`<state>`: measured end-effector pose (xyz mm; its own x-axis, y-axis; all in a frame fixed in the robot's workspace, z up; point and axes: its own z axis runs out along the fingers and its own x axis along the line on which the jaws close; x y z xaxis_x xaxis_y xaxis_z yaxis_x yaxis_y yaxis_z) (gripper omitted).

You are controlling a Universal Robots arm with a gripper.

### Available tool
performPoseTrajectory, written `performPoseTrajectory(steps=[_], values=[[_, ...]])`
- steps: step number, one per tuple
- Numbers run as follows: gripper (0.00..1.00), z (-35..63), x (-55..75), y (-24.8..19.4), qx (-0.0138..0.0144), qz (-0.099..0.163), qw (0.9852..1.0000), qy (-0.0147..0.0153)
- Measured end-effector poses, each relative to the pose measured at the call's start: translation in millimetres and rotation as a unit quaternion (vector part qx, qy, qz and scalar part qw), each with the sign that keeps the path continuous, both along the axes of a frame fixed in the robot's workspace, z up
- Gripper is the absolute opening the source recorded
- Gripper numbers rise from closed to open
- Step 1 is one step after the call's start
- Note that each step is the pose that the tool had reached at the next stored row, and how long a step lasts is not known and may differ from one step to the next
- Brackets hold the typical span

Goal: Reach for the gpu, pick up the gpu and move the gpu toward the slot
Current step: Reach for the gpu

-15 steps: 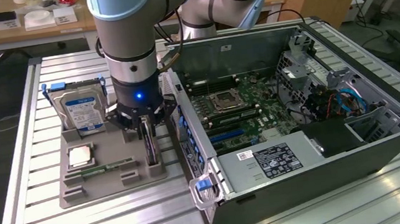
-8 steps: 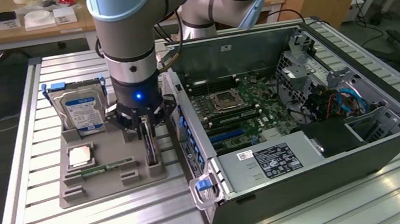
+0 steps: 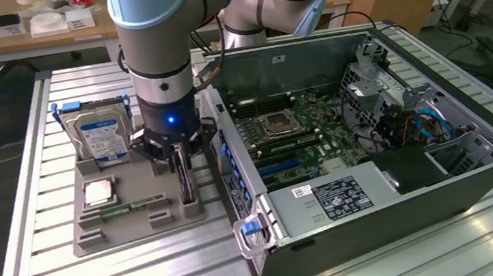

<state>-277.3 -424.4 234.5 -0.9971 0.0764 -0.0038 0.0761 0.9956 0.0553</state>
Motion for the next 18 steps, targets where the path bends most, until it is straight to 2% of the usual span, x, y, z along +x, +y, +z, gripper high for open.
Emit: performPoseTrajectory(steps=[6,18], values=[[0.36,-3.2,0.0,7.0,0.0014,0.000,1.0000,0.0000],[0.36,-4.1,0.3,7.8,0.0014,0.000,1.0000,0.0000]])
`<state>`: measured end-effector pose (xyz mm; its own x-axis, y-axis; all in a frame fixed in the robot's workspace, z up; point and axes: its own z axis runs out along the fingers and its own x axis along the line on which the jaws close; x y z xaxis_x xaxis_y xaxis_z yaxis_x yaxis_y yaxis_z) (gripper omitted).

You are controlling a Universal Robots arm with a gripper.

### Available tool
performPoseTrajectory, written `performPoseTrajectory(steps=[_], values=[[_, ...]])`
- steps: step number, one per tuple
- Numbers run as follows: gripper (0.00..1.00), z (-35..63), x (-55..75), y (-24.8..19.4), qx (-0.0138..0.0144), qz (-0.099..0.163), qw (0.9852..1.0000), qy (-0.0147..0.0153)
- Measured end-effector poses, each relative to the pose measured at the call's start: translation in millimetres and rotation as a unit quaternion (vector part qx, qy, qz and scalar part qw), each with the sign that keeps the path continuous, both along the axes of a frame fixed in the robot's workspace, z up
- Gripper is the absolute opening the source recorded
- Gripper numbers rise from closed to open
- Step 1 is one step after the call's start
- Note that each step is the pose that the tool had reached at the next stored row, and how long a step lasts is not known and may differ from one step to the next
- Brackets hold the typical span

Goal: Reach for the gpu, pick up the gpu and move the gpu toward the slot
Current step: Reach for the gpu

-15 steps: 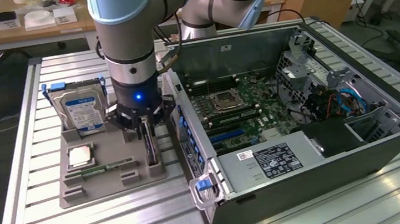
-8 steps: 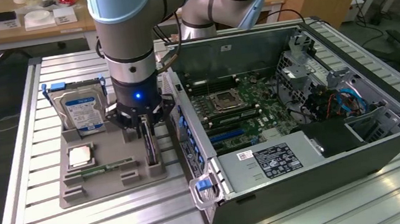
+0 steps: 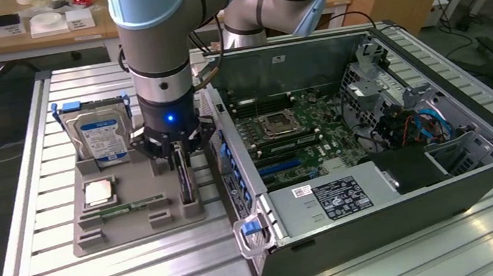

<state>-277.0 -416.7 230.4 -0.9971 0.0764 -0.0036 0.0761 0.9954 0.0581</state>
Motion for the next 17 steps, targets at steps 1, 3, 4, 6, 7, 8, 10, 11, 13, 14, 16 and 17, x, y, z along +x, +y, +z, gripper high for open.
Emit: performPoseTrajectory(steps=[1,3,4,6,7,8,10,11,13,14,16,17], values=[[0.36,0.0,0.0,0.0,0.0000,0.000,1.0000,0.0000],[0.36,0.0,0.0,0.0,0.0000,0.000,1.0000,0.0000],[0.36,0.0,0.0,0.0,0.0000,0.000,1.0000,0.0000],[0.36,0.0,0.0,0.0,0.0000,0.000,1.0000,0.0000],[0.36,0.0,0.0,0.0,0.0000,0.000,1.0000,0.0000],[0.34,0.0,0.0,0.0,0.0000,0.000,1.0000,0.0000],[0.28,0.0,0.0,0.0,0.0000,0.000,1.0000,0.0001],[0.27,0.0,0.0,0.0,-0.0001,0.000,1.0000,0.0000],[0.27,0.0,0.0,0.0,0.0000,0.000,1.0000,0.0000],[0.27,0.0,0.0,0.0,0.0000,0.000,1.0000,0.0000],[0.27,0.0,0.0,0.0,0.0000,0.000,1.0000,0.0000],[0.27,0.0,0.0,0.0,0.0000,0.000,1.0000,0.0000]])
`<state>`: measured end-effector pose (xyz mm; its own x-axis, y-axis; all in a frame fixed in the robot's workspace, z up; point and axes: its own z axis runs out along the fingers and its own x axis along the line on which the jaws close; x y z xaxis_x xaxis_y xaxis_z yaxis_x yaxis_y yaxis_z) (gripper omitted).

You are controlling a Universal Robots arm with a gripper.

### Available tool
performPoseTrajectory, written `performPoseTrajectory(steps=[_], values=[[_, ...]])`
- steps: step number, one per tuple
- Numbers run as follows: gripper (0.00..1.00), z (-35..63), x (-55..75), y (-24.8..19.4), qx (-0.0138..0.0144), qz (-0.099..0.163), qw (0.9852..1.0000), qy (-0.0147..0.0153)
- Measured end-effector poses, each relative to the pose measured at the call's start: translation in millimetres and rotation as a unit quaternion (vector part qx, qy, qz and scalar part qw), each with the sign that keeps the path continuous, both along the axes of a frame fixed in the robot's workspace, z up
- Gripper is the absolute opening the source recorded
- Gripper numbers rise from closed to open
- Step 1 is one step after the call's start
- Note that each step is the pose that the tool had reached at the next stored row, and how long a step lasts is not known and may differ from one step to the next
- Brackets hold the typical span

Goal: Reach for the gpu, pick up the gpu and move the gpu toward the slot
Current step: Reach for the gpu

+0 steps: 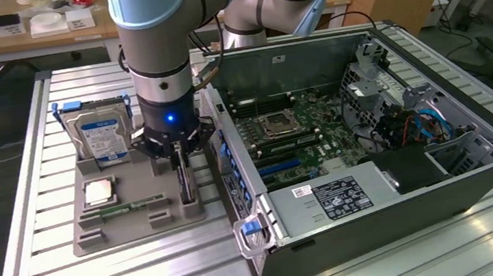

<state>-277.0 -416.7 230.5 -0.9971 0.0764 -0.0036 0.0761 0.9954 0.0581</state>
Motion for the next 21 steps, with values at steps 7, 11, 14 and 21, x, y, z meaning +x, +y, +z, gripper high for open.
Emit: performPoseTrajectory(steps=[7,11,14,21], values=[[0.27,0.0,-4.4,0.0,0.0000,0.000,1.0000,0.0000],[0.27,-0.1,-4.4,0.0,0.0002,0.002,1.0000,0.0000],[0.27,-0.1,-4.5,0.0,0.0002,0.017,0.9999,0.0000],[0.27,-0.1,-4.4,0.0,0.0003,0.021,0.9998,0.0000]])
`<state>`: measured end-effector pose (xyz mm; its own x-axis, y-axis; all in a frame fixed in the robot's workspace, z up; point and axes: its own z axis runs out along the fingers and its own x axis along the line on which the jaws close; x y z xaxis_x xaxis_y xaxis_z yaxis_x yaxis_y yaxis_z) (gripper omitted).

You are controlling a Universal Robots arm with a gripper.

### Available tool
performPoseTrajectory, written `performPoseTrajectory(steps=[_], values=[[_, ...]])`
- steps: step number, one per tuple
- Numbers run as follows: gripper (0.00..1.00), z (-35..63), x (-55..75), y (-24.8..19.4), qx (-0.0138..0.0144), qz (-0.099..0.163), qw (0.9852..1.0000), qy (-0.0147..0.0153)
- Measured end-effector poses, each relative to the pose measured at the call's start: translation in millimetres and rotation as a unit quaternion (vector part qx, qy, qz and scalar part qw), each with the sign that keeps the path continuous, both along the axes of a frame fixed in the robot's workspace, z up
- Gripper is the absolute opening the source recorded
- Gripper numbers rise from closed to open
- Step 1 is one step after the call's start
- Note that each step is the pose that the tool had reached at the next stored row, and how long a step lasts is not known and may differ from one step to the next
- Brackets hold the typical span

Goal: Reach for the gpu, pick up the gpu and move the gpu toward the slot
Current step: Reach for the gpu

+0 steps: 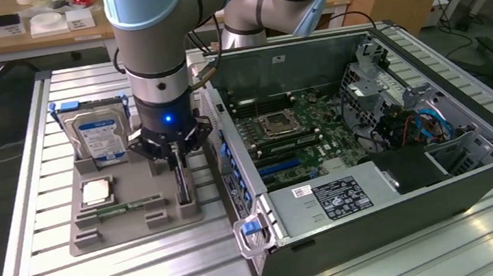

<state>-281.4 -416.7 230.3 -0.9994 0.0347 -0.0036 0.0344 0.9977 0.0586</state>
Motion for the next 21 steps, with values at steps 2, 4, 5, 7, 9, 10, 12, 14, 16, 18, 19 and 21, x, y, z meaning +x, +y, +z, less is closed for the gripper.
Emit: performPoseTrajectory(steps=[2,4,5,7,9,10,12,14,16,18,19,21], values=[[0.27,1.0,0.0,0.0,0.0002,0.001,1.0000,-0.0001],[0.27,3.8,0.0,0.0,0.0006,0.002,1.0000,0.0000],[0.27,5.6,0.0,0.0,0.0010,0.002,1.0000,0.0000],[0.27,9.7,0.0,0.0,0.0021,0.004,1.0000,0.0000],[0.27,13.8,0.0,0.0,0.0032,0.005,1.0000,0.0000],[0.27,16.4,0.0,0.0,0.0041,0.006,1.0000,0.0000],[0.27,21.5,0.0,0.0,0.0056,0.008,1.0000,0.0000],[0.27,26.2,0.0,0.0,0.0070,0.009,0.9999,-0.0001],[0.27,28.0,0.0,0.0,0.0075,0.010,0.9999,-0.0001],[0.27,28.0,0.0,0.0,0.0075,0.010,0.9999,-0.0001],[0.27,28.0,0.0,0.0,0.0075,0.010,0.9999,-0.0001],[0.27,28.2,0.0,0.0,0.0075,0.010,0.9999,0.0000]])
